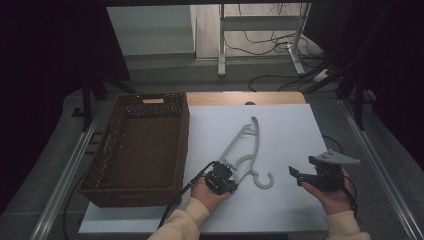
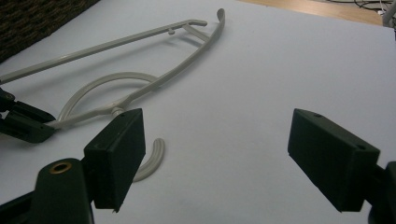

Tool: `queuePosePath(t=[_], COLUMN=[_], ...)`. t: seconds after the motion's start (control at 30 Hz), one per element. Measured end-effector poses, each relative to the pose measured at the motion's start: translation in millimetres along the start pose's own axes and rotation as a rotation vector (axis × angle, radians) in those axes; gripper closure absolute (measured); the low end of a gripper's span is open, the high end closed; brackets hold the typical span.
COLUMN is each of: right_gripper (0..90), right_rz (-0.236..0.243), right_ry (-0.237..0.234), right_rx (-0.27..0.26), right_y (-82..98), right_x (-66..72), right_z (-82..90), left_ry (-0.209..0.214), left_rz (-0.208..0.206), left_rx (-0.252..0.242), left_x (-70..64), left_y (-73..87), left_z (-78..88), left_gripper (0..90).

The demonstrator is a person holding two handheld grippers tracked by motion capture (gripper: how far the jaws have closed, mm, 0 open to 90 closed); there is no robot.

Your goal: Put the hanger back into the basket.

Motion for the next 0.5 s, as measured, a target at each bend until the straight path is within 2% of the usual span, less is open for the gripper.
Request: queuePosePath(t=[0.33,0.5], right_gripper=[19.5,19.7], right_rz=[-0.015,-0.026], right_ry=[0.014,0.024], right_rx=[-0.003,-0.015], right_y=[0.9,0.9], right_x=[-5.1,-8.6], right_z=[1.8,3.7], left_ry=[0.036,0.090], left_rz=[0.028,0.062], left_rx=[-0.005,-0.053], left_x=[3.5,5.0], left_y=[-1.9,-7.3], left_z=[2.5,14.3], left_gripper=[81.8,81.8])
Point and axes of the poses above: each handheld gripper's, and its own axes: z roughly backward along the jaws, y roughly out of its underside, x roughly to its left, the point moved 2 cm from there along -z, roughly forward along the jaws, and after that the axes turned 7 degrees about -x, right-handed, at the moved point
